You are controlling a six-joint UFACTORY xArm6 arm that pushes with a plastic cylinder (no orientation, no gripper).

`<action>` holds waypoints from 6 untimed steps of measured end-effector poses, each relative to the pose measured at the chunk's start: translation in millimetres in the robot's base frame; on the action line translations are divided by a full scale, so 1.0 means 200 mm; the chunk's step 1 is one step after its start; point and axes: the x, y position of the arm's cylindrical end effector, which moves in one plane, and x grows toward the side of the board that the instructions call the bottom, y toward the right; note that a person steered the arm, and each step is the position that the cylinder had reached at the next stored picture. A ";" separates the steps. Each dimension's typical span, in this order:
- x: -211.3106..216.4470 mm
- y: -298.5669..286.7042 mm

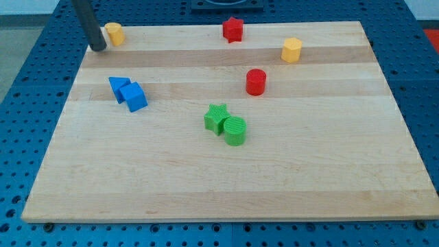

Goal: Slide the arm to the top left of the red circle

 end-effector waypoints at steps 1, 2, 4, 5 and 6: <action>0.18 0.31; 0.18 0.75; 0.17 1.16; 0.17 1.16; 0.17 1.16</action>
